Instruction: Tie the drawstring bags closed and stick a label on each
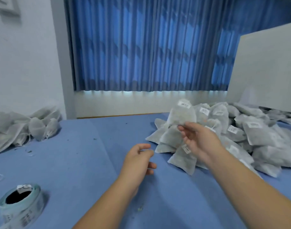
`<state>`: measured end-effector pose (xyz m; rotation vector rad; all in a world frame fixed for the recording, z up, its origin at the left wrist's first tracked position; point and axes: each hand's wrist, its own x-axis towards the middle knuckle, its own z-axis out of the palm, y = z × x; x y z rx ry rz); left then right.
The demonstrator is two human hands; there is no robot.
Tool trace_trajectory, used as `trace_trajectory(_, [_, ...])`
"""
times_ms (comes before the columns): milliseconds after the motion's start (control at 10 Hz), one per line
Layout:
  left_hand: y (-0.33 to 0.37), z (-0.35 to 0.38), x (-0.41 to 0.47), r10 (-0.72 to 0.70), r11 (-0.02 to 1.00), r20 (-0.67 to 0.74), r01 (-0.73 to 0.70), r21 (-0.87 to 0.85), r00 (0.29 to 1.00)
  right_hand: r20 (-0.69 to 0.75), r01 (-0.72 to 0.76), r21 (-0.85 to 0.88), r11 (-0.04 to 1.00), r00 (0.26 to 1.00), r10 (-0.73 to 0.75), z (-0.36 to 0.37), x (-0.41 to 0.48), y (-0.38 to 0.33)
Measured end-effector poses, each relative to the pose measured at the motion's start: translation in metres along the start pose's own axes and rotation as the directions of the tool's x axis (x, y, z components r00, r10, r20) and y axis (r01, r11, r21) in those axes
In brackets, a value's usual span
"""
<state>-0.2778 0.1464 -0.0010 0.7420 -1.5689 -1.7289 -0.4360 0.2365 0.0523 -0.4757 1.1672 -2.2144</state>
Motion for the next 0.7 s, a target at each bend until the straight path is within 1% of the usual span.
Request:
trace_trajectory(100, [0.004, 0.006, 0.005, 0.021, 1.0, 0.0, -0.021, 0.015, 1.0, -0.121, 0.085, 0.061, 0.995, 0.99, -0.077, -0.008, 0.028, -0.033])
trace_trajectory(200, [0.003, 0.002, 0.006, 0.027, 0.998, -0.004, -0.027, 0.056, 1.0, -0.203, 0.013, -0.057, 0.998, 0.979, -0.025, -0.013, 0.036, -0.024])
trace_trajectory(300, [-0.001, -0.013, 0.007, 0.032, 0.995, -0.01, -0.031, 0.1, 0.999, -0.15, -0.106, -0.104, 0.989, 0.985, 0.09, -0.007, 0.031, 0.009])
trace_trajectory(400, [-0.012, -0.039, 0.008, 0.093, 0.97, -0.061, -0.076, 0.232, 0.994, -0.045, -0.148, -0.236, 0.96, 0.989, 0.141, 0.009, 0.022, 0.045])
trace_trajectory(500, [-0.029, -0.07, 0.005, 0.248, 0.855, -0.098, -0.17, 0.49, 0.964, 0.055, -0.117, -0.336, 0.935, 0.988, 0.144, 0.036, 0.01, 0.076])
trace_trajectory(600, [-0.042, -0.091, 0.005, 0.332, 0.647, 0.018, -0.242, 0.723, 0.943, 0.163, -0.105, -0.42, 0.902, 0.968, 0.189, 0.056, -0.002, 0.119])
trace_trajectory(700, [-0.043, -0.096, 0.014, 0.351, 0.591, 0.004, -0.225, 0.775, 0.936, 0.28, 0.054, -0.617, 0.785, 0.947, 0.155, 0.07, -0.015, 0.138])
